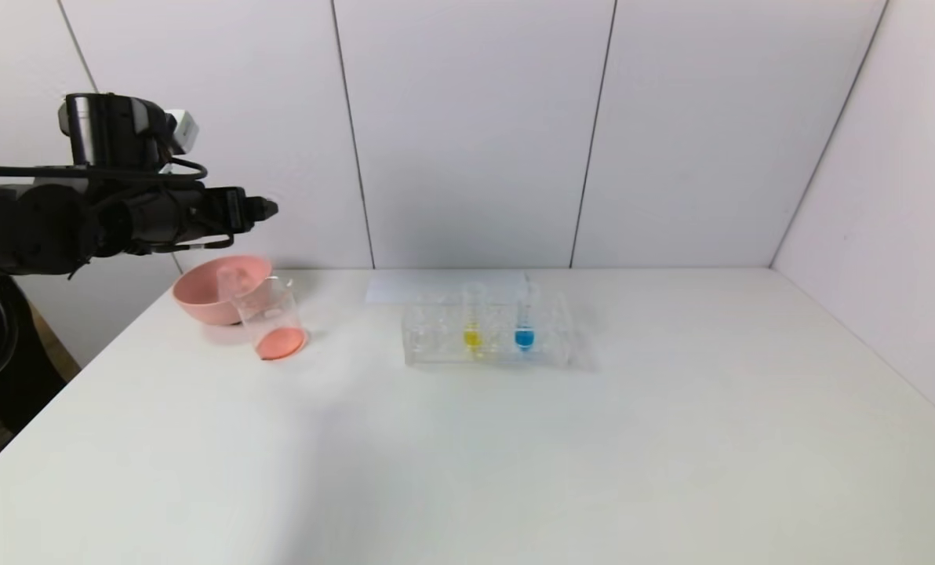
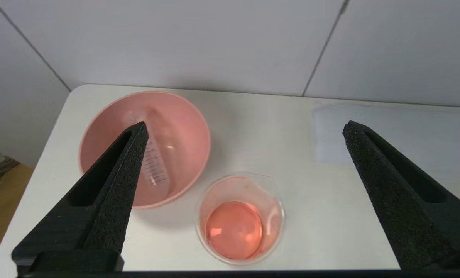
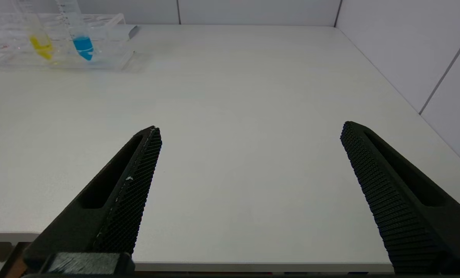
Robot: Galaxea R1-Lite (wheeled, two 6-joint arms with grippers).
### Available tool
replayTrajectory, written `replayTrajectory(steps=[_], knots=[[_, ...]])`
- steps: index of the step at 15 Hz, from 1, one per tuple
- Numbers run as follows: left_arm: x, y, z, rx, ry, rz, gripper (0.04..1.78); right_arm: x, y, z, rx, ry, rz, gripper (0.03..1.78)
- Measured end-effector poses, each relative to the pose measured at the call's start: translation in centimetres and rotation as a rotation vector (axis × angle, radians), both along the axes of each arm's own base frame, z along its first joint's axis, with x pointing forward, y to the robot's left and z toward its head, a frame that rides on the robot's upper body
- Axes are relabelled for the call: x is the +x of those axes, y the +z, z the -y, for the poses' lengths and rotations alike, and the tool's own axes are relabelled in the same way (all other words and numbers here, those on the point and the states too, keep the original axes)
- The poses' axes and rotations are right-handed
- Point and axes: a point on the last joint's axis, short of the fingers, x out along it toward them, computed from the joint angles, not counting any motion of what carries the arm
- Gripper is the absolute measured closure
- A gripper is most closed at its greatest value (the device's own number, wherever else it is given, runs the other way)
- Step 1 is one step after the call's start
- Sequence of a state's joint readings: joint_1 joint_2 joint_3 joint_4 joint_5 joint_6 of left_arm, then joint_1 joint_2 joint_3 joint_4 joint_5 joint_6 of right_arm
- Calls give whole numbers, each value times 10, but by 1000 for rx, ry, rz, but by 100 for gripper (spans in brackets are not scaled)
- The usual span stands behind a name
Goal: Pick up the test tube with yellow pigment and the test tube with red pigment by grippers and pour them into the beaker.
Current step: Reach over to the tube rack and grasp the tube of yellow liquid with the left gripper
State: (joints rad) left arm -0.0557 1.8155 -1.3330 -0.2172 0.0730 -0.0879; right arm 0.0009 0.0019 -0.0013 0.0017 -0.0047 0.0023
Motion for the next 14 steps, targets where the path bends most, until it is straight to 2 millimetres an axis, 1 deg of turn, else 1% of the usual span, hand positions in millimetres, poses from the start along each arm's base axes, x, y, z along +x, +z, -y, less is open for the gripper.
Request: replayTrajectory(steps=[4,6,8,10,14], knots=[[-26,7,28,1,-82,7,6,0,0,0,0,0,0,11],[-40,6,40,3,-124,2,6,0,0,0,0,0,0,11],[-52,3,52,3,-167,5,6,0,0,0,0,0,0,11],[-61,-1,64,-5,-214,44,6,0,0,0,0,0,0,11],[-75,-14,79,-20,-277,97,6,0,0,0,0,0,0,11]])
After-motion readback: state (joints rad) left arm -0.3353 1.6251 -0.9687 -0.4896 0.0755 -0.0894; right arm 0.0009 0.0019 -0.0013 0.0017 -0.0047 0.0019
